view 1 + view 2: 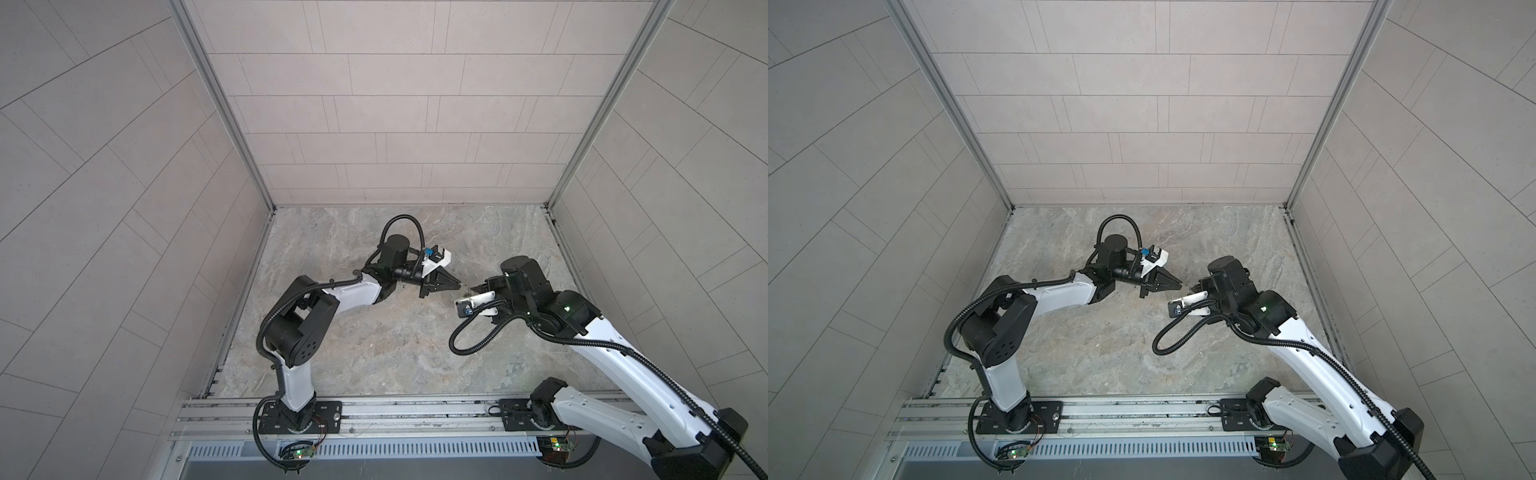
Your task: Remove the keys from the keyring
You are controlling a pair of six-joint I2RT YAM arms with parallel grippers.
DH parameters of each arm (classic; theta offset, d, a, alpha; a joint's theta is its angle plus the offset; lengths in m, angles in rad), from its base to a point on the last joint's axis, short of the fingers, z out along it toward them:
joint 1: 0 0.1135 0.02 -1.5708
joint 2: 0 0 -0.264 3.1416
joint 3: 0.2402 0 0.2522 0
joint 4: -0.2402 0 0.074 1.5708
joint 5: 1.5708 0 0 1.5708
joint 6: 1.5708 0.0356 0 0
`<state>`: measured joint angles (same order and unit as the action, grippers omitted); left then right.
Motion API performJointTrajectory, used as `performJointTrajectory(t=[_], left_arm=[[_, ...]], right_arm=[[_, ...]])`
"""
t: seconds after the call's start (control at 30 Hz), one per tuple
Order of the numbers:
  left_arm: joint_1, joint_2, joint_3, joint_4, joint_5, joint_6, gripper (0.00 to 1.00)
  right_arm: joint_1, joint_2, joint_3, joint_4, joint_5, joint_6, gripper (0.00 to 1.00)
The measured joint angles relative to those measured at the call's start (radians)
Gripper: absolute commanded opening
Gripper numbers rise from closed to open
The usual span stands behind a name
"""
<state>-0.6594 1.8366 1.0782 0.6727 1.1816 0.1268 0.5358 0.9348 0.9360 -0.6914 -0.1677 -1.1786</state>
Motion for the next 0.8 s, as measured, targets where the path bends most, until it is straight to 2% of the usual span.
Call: performJointTrajectory(t=[0.27,0.43,0.63,0.8], left_arm=[[0.001,0.024,0.0,0.11,0.012,-0.093,0.0],[0.0,0.039,0.0,0.141,0.022,-0.132,0.0],[0.001,0.039,0.0,0.147,0.019,-0.15,0.0],[0.0,0.039,0.0,0.159,0.029,-0.161,0.0]], right_arm=[[0.0,-0.106,-0.156,0.13,0.018,-0.003,0.35],[0.0,-0.096,-0.135,0.167,0.023,-0.026,0.32],[-0.001,-0.057,-0.083,0.143,0.029,-0.053,0.21],[-0.012,-0.061,-0.073,0.113,0.026,-0.067,0.19]])
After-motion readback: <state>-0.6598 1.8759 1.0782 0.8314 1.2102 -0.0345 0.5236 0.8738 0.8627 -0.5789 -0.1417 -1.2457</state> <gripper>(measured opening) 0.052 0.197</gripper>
